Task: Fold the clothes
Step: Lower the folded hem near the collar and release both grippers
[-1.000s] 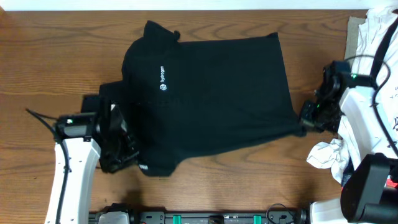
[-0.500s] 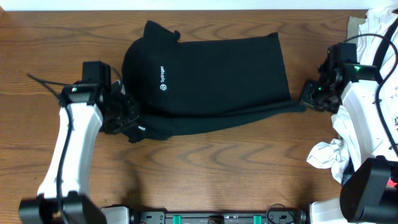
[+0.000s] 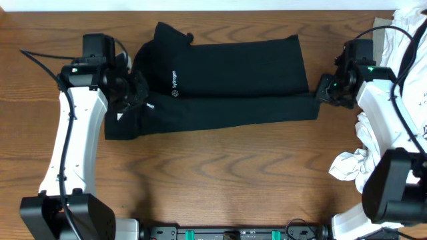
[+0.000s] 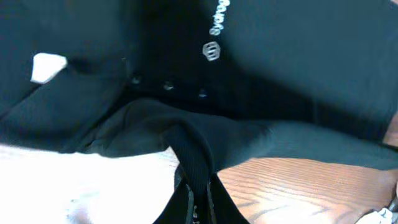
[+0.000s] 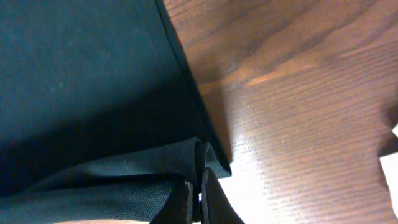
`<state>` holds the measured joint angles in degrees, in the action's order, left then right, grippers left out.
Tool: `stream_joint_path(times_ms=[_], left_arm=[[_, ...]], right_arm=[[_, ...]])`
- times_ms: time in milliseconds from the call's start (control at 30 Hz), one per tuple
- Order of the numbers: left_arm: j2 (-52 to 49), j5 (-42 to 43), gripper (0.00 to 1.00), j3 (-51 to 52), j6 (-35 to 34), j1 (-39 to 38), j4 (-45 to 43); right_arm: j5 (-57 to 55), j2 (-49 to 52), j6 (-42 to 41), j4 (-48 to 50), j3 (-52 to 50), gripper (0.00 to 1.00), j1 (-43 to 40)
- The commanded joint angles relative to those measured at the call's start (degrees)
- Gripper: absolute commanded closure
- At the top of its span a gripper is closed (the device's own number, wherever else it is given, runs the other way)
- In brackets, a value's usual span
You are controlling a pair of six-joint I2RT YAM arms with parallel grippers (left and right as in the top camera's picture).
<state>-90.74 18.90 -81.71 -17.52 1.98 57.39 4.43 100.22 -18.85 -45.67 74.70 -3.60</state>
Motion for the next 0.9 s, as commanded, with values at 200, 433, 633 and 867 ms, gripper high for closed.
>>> stream_joint_path(times_ms=[200, 433, 633, 867], left_arm=[[-4.55, -6.62, 0.94, -0.92, 1.18, -3.19, -3.61], [-11.56, -10.08, 0.94, -0.92, 1.05, -2.93, -6.19], [-13.7, -12.52, 0.94, -0.92, -0.5, -0.74, -7.63], [-13.73, -12.52, 0.94, -0.92, -0.76, 0.9, -8.48]], right_arm=[[-1.2, 8.5, -0.28, 5.14, 1.01, 0.99, 0.9], [-0.94, 10.51, 0.55, 10.95, 1.01, 0.99, 1.55], [-0.35, 10.47, 1.18, 14.71, 1.01, 0.99, 3.17], [-1.44, 10.47, 1.79, 18.53, 1.01, 0.99, 4.98]])
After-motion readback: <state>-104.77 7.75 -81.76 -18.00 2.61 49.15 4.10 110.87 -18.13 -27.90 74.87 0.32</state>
